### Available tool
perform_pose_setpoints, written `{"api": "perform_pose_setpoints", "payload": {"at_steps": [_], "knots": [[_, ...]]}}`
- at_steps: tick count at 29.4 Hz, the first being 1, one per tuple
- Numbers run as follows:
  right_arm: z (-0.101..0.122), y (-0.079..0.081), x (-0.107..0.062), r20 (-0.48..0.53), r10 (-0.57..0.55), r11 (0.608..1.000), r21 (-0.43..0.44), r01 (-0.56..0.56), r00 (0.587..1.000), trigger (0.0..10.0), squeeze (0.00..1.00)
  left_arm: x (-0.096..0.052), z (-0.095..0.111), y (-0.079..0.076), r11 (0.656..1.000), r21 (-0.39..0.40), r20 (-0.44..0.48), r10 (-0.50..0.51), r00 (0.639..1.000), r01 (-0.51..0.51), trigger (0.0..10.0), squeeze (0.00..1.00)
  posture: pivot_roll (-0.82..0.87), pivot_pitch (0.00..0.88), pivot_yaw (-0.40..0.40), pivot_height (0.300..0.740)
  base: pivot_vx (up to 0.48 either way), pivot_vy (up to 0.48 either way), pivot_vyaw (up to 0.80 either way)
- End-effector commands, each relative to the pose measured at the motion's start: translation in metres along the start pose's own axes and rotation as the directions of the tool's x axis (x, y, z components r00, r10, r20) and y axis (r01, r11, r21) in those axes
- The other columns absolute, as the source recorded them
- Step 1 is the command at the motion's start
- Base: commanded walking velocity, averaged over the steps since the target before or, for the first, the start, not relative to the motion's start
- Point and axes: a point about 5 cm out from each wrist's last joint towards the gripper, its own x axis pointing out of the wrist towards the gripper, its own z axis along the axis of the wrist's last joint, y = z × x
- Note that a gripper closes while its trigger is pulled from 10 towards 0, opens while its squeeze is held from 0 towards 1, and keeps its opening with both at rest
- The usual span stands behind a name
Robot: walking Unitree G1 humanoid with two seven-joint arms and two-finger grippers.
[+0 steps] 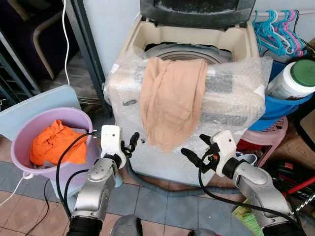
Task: Clothes washing
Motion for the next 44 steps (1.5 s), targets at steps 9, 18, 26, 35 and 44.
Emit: {"api": "perform_pose_setpoints", "payload": {"at_steps": [9,18,26,35,44], "knots": [[-0.004,-0.011,0.009,-0.009,-0.309,0.95,0.044,0.309,0.951,10.0,1.0,-0.007,0.002,0.005,1.0,0.017,0.017,0.01,1.0,-0.01,10.0,0.0,-0.08,0.093,0.068,0.74,0.0,0.0,0.0],[-0.01,-0.009,0.019,-0.056,-0.351,0.934,0.055,0.354,0.935,10.0,1.0,-0.01,0.01,0.007,0.999,0.022,0.035,0.04,0.999,-0.04,10.0,0.0,-0.05,0.156,0.056,0.74,0.0,0.0,0.0],[0.002,-0.003,0.042,-0.025,-0.226,0.967,0.111,0.227,0.974,10.0,0.0,-0.027,0.005,0.007,0.999,0.006,0.041,0.048,0.998,-0.049,10.0,0.0,-0.03,0.192,0.033,0.74,0.09,0.0,0.0],[-0.001,-0.001,0.042,-0.039,-0.226,0.972,0.062,0.228,0.973,10.0,0.0,-0.032,0.003,0.006,0.999,0.009,0.025,0.053,0.998,-0.053,10.0,0.0,-0.03,0.198,0.033,0.74,0.358,0.0,0.0],[-0.027,0.022,0.025,-0.124,-0.187,0.968,0.147,0.205,0.974,10.0,0.0,-0.042,-0.005,0.009,0.999,0.0,-0.01,0.052,0.999,-0.052,10.0,0.0,-0.04,0.18,0.034,0.74,0.157,0.0,0.13]]}}
